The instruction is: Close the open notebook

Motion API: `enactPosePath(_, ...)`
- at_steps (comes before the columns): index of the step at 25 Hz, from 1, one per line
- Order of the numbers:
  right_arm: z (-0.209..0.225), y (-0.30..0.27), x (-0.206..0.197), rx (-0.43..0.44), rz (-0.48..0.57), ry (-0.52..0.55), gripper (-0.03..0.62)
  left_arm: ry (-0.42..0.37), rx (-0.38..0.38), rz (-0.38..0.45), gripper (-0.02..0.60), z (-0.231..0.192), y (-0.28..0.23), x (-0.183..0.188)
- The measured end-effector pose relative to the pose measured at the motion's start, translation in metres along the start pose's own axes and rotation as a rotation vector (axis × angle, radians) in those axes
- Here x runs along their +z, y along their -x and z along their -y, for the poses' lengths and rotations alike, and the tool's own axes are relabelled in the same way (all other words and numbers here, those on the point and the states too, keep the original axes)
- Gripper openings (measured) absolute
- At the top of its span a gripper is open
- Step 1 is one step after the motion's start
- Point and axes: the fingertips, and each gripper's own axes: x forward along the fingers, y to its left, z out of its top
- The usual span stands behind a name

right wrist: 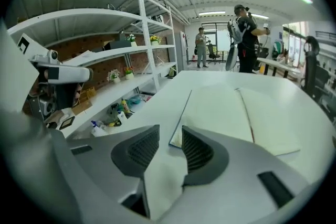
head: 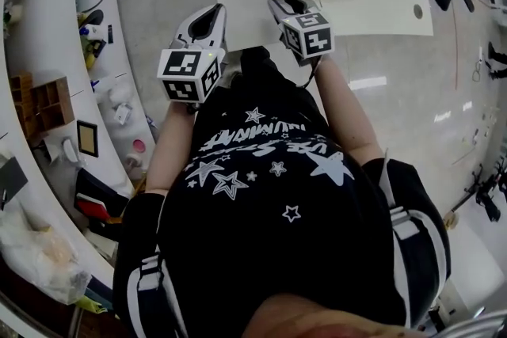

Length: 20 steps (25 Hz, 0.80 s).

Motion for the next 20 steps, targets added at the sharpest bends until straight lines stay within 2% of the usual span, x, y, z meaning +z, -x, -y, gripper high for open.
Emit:
enactPosePath(9,0.002,-0.027,-0.018,0.044,-0.145,0.115,0.130,0.023,-0.002,-0.039,0.012,-0.003,-0.028,-0.005)
enactPosePath(13,0.002,-0.034,-0.022,0.025,-0.190,0.221,0.130,0.028,0.008,-0.036,0.012,-0.007,-0.037,-0.003)
enactPosePath(16,0.004,-0.033,-0.023,-0.009,-0.199,0.290,0.129,0.039,0.015,-0.037,0.012,-0.009,-0.039,-0.004)
enactPosePath(20,0.004,-0.032,-0.023,-0.024,-0.169,0.295,0.129,0.046,0.016,-0.040,0.014,-0.009,-0.039,-0.006)
